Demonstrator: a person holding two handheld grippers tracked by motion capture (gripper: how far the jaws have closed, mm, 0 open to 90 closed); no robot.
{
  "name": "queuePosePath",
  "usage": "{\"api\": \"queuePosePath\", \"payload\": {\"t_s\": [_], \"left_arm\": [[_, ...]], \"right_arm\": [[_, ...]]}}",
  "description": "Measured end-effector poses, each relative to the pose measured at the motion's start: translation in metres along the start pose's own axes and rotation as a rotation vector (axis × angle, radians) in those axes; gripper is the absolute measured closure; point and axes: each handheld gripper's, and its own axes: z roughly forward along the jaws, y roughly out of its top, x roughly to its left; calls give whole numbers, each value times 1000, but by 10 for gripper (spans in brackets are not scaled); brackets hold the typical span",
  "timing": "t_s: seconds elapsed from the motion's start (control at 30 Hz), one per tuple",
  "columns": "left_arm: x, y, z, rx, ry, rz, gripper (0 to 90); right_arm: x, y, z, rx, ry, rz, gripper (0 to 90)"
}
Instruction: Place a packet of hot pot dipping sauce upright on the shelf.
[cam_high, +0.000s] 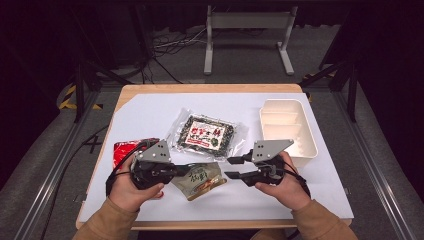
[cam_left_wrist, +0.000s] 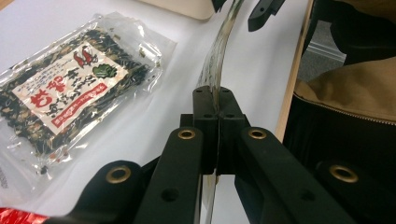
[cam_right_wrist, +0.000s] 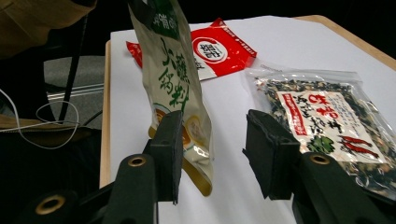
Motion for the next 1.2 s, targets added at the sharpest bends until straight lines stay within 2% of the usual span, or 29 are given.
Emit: {"api": "queuePosePath", "payload": {"t_s": [0.37, 0.53, 0.7, 0.97, 1.03, 1.2], "left_arm": [[-2, 6, 7, 14, -15, 12, 895], [-4, 8, 10, 16, -24, 20, 895], [-6, 9, 12, 26, -17, 30, 895], [-7, 10, 13, 28, -20, 35, 895], [-7, 10, 13, 33, -24, 45, 895], [-8, 10, 14, 30, -26, 42, 895]], "right_arm": [[1, 18, 22, 116, 36, -65, 565], [1, 20, 29, 130, 56, -72, 581], [2, 25, 35, 161, 61, -114, 607], [3, 28, 43, 196, 81, -132, 622], [4, 29, 45, 199, 86, -134, 634], [5, 31, 50, 215, 108, -141, 695]]}}
